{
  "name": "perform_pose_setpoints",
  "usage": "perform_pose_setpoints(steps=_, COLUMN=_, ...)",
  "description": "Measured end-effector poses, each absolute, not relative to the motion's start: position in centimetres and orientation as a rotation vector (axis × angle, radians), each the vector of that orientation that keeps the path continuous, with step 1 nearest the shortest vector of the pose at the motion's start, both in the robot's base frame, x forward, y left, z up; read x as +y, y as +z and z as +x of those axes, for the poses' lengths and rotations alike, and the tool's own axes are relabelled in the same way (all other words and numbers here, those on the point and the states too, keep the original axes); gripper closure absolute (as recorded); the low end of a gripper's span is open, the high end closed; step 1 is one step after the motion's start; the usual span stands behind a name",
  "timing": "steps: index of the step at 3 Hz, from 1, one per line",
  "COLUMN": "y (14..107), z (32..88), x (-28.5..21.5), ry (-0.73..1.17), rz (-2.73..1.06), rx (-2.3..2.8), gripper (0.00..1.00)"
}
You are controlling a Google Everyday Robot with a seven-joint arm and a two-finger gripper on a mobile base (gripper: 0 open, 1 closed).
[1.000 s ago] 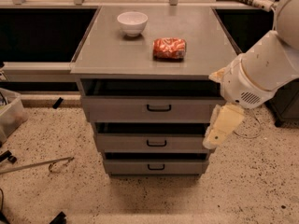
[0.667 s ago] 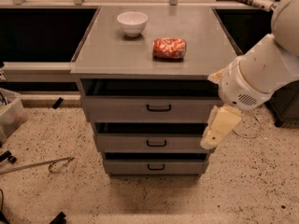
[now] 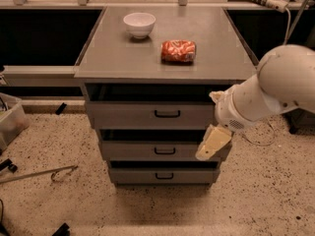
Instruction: Open top drawer
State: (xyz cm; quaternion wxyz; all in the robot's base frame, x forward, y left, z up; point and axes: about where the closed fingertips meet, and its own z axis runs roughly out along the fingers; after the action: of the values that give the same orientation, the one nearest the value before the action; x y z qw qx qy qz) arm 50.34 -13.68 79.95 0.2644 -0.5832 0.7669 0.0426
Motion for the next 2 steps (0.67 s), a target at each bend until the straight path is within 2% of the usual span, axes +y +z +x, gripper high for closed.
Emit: perform_pose_setpoints(steps=2, y=74.7, z=56.1, x=-14.8, ry=0.09, rz=-1.397, rx=2.065, gripper=0.0)
